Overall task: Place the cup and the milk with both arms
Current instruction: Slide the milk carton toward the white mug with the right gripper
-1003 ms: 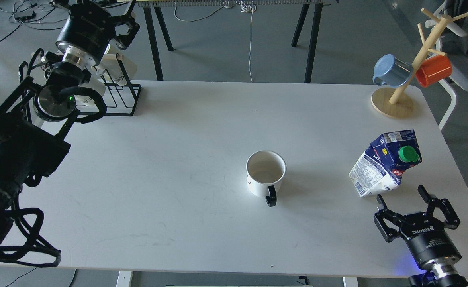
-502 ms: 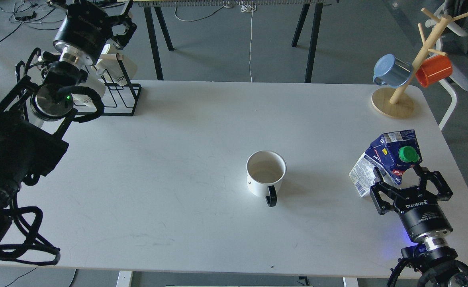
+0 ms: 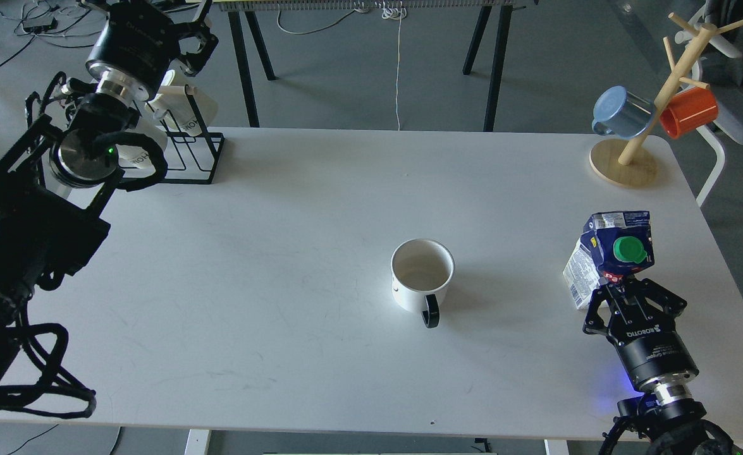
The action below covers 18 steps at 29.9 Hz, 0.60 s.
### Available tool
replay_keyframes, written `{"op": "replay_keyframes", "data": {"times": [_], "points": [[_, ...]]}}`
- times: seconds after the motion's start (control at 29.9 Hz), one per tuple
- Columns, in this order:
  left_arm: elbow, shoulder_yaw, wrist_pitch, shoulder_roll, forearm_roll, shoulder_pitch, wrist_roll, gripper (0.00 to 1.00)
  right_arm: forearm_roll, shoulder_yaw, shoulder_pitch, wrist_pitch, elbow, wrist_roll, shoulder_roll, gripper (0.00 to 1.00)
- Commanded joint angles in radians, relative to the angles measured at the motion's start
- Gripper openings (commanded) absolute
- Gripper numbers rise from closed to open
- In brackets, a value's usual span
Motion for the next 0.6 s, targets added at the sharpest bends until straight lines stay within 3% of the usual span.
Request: {"op": "replay_keyframes", "data": {"times": [0.0, 0.27, 0.57], "points": [[0.003, 0.002, 0.001, 0.012, 0.000, -0.014, 0.004, 0.99, 0.000, -0.058, 0.003, 0.000, 0.039, 0.000, 0.041, 0.13], [0.024, 0.002, 0.015, 0.003, 0.002, -0.015, 0.003, 0.99, -0.094, -0.127, 0.020, 0.000, 0.052, 0.000, 0.166, 0.14], [0.030, 0.002, 0.017, 0.003, 0.031, -0.015, 0.001, 0.99, -0.099, -0.169, 0.066, 0.000, 0.030, 0.000, 0.183, 0.17]]}}
